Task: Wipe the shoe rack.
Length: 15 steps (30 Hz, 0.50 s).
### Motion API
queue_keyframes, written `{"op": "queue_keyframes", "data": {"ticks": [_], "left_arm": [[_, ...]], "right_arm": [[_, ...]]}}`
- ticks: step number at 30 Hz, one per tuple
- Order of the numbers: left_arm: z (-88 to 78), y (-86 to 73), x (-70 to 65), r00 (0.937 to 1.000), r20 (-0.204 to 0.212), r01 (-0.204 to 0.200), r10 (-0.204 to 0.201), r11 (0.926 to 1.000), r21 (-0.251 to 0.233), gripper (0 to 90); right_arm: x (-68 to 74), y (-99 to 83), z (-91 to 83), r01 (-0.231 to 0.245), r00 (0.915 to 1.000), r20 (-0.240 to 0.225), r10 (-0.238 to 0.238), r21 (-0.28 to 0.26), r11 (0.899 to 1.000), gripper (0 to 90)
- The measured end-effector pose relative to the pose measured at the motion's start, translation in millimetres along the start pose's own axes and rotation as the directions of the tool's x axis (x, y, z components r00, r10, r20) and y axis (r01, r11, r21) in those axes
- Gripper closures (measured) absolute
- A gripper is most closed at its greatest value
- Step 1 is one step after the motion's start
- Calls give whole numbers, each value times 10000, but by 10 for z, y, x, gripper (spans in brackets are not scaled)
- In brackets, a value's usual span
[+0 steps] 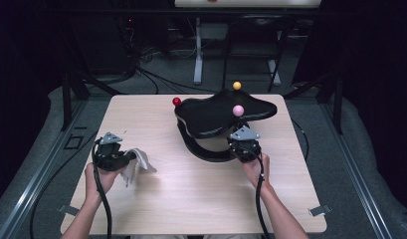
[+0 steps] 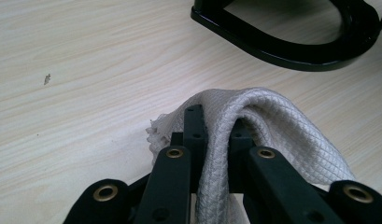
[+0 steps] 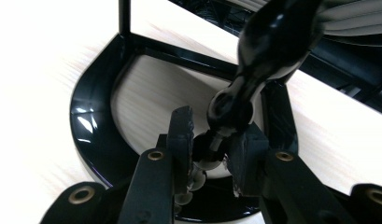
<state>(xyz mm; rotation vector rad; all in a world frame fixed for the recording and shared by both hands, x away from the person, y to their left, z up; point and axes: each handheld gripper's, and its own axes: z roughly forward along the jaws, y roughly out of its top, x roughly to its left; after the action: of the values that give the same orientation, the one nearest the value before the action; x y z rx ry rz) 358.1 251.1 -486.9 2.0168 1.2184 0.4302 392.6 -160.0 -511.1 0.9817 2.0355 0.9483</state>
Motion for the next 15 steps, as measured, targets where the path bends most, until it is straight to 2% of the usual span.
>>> {"op": "queue_keyframes", "data": {"ticks": [2, 4, 6, 7, 9, 13, 15], "left_arm": [[7, 3, 0, 10000, -15, -13, 14, 10000, 54, 828], [10, 5, -8, 10000, -38, -65, 65, 9999, 85, 828], [16, 6, -20, 10000, -44, -4, 4, 10000, 84, 829], [21, 9, -17, 10000, -23, -55, 56, 9999, 89, 829], [37, 12, -22, 10000, -8, -13, 13, 10000, 66, 828], [34, 16, -42, 9998, 55, -167, 167, 9998, 108, 829], [42, 18, -23, 10000, 88, -3, 2, 10000, 88, 829]], "right_arm": [[-45, 6, 47, 76, 9997, -215, -77, -38, 10000, 733], [-66, 18, 84, 421, 9986, -331, -420, 10, 9991, 736], [-90, 30, 113, 742, 9944, -747, -743, -33, 9972, 737], [-77, 33, 127, 763, 9954, -583, -765, -58, 9971, 741], [-55, 41, 153, 812, 9946, -635, -819, -139, 9966, 745], [6, 70, 189, 704, 9930, -933, -726, -268, 9972, 750], [35, 85, 191, 696, 9932, -921, -714, -222, 9973, 750]]}}
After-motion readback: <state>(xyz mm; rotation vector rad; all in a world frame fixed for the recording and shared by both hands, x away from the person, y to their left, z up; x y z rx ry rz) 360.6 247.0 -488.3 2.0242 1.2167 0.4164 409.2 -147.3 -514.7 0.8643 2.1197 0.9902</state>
